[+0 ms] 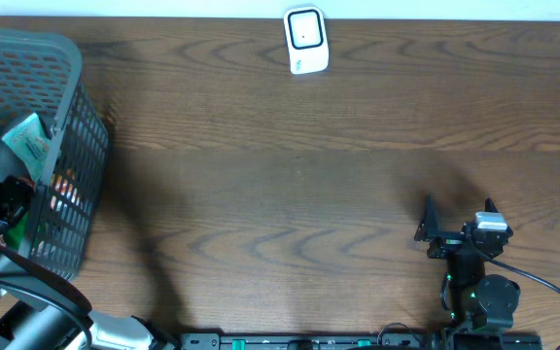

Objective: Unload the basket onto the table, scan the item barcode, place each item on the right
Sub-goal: 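Grasp the green-lidded jar in the basket with the left gripper, then lift the jar out and carry it toward the white scanner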

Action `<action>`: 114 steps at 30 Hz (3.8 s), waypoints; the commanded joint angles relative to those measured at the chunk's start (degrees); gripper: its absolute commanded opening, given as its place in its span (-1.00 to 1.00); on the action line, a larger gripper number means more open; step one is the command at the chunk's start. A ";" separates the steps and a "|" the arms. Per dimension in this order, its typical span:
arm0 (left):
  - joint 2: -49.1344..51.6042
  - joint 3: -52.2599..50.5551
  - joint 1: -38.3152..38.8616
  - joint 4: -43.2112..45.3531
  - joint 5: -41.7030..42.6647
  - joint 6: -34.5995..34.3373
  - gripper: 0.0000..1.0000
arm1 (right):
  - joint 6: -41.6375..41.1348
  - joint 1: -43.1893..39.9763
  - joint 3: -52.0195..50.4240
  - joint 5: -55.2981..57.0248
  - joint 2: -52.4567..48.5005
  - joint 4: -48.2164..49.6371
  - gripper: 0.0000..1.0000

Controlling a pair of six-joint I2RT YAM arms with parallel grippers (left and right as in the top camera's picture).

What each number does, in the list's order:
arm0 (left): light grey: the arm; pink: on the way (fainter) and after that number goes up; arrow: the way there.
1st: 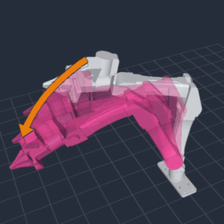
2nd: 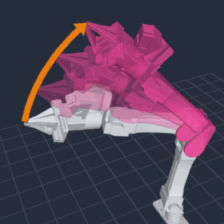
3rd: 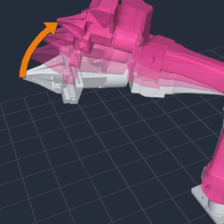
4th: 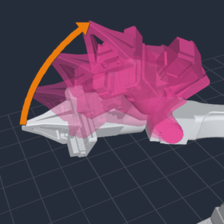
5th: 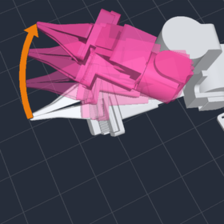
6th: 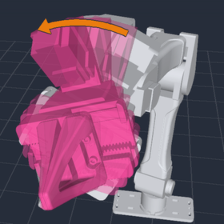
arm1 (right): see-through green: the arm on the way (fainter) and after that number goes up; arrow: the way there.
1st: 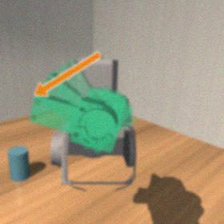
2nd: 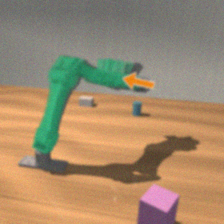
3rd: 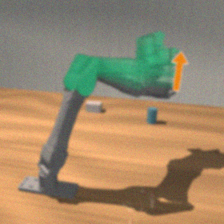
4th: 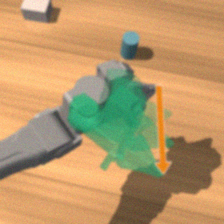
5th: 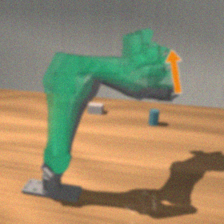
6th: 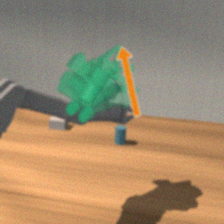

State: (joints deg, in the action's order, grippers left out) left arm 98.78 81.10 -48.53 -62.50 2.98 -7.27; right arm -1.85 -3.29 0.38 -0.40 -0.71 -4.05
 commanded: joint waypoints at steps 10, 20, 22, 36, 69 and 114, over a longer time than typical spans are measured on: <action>0.24 -3.04 -2.82 2.82 0.17 -1.22 0.96 | 0.83 0.50 -0.07 0.11 0.22 -0.24 0.99; 0.48 -4.39 -2.82 4.57 1.05 -1.20 0.96 | 0.83 0.50 -0.07 0.11 0.22 -0.24 0.99; 1.05 -4.39 -2.82 4.55 1.09 -1.22 0.96 | 0.83 0.50 -0.07 0.11 0.22 -0.24 0.99; 10.14 -4.39 -2.78 5.01 3.91 -1.20 0.95 | 0.83 0.50 -0.07 0.11 0.22 -0.24 0.98; -1.90 20.76 -2.78 -9.92 19.21 -3.37 0.32 | 0.83 0.50 -0.07 0.11 0.22 -0.24 0.99; 7.04 14.71 67.25 9.92 25.44 -6.01 0.34 | 0.83 0.50 -0.07 0.11 0.22 -0.24 0.98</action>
State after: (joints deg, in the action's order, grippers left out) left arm 102.43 95.96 15.49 -52.53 30.68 -17.15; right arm -1.85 -3.29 0.38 -0.43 -0.71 -4.05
